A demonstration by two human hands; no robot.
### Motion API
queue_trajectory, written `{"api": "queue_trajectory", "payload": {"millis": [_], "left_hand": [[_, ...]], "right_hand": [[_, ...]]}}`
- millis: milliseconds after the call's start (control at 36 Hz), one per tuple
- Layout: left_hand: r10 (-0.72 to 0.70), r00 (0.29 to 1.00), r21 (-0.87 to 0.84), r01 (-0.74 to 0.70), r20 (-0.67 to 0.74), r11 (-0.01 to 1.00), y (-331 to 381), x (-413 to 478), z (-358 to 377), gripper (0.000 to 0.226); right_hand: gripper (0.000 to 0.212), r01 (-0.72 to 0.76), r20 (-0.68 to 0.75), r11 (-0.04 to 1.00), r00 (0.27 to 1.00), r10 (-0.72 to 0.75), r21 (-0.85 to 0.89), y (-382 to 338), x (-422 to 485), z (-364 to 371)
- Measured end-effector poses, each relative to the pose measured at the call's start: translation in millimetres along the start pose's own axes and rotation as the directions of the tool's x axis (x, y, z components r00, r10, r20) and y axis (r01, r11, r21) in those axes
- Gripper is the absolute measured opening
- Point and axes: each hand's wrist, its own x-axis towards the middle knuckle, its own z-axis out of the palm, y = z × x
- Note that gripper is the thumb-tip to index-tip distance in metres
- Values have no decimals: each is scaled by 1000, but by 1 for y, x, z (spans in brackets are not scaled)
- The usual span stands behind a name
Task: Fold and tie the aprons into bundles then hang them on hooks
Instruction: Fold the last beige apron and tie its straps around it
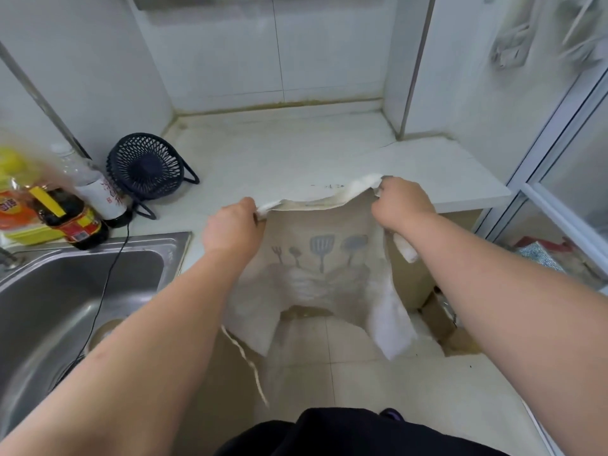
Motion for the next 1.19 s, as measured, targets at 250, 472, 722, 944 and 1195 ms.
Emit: {"api": "queue_trajectory", "payload": {"millis": [250,472,722,944,1195], "left_hand": [[-135,959,-704,275,248,655,16,22,-24,6],[-162,972,-951,204,168,234,25,55,-51,11],[-183,981,-969,100,58,227,54,133,-46,22],[-257,966,-994,-5,-32,105,93,234,-43,18],[-340,934,-992,-79,-109,99,137,354,-27,20]], "right_hand": [[31,-263,140,619,960,240,740,-24,9,-18],[20,-48,-61,642,987,146,766,-36,36,-29],[23,91,-132,708,991,3,700,-46,103,-48],[44,186,-209,664,977,-46,724,-60,212,-74],[35,262,-253,632,962,-107,729,-72,355,-98]]}}
